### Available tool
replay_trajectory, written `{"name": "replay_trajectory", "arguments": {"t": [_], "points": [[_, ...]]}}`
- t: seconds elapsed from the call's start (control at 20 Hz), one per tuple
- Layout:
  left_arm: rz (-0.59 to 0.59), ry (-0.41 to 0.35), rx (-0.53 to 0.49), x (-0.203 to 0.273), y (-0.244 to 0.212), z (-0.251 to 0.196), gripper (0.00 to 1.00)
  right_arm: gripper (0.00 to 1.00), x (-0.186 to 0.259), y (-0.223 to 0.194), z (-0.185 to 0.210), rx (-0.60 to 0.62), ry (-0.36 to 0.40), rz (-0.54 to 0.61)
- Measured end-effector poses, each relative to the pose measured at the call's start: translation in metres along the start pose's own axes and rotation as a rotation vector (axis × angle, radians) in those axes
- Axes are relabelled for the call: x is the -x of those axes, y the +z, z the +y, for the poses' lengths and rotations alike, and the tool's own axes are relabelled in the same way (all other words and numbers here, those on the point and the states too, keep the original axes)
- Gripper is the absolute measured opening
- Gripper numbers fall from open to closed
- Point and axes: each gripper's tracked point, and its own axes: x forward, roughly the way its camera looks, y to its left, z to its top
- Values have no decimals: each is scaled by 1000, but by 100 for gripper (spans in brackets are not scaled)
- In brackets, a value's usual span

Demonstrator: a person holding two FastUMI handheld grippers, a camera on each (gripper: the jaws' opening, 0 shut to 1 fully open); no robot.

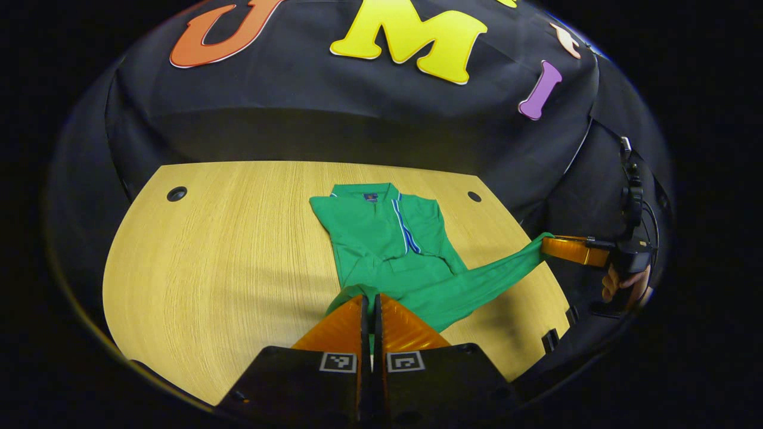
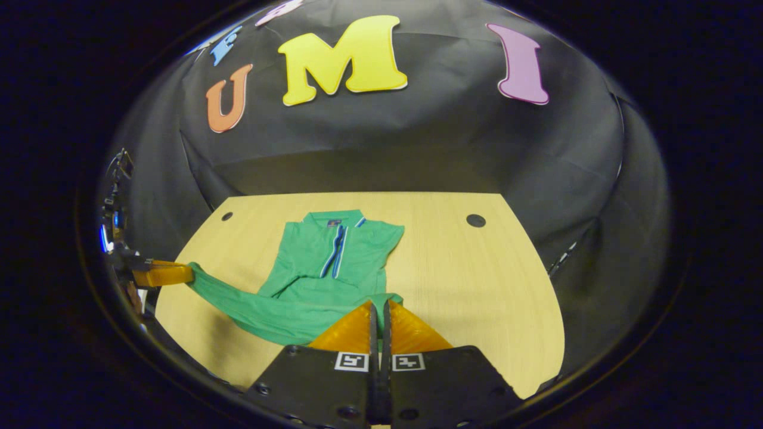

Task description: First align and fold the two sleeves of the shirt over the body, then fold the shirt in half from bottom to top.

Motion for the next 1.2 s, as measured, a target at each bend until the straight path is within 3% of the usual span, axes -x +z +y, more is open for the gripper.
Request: {"name": "replay_trajectory", "arguments": {"t": [0.45,0.75,1.2], "points": [[-58,42,-1,-71,68,23,6,0,-72,64,-4,40,38,-4],[-93,90,57,-121,95,52,6,0,-126,107,-12,56,19,-22],[-176,160,121,-176,134,87,6,0,-201,139,-11,51,54,-37]]}}
